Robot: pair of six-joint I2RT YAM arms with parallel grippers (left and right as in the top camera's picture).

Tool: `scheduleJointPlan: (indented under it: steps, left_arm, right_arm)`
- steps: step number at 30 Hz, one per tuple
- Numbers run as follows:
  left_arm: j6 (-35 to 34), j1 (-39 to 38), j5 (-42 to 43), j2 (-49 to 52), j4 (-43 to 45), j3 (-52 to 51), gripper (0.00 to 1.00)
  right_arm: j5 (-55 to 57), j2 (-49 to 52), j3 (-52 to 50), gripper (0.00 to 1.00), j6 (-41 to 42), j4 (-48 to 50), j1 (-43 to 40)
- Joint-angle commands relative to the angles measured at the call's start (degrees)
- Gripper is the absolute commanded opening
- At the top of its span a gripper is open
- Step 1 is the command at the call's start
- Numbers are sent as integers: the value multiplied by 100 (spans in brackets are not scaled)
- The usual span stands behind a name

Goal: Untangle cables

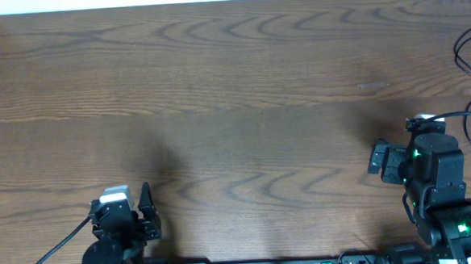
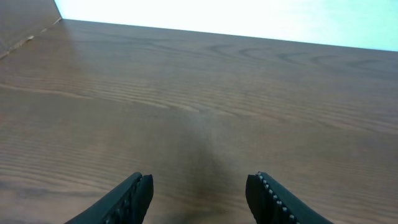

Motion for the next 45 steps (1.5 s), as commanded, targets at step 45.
scheduleJointPlan:
  steps: [45]
  left_arm:
    - [79, 280, -48, -31, 4002, -2844, 54]
  right_arm:
    - [50, -28, -33, 99, 63, -7, 48]
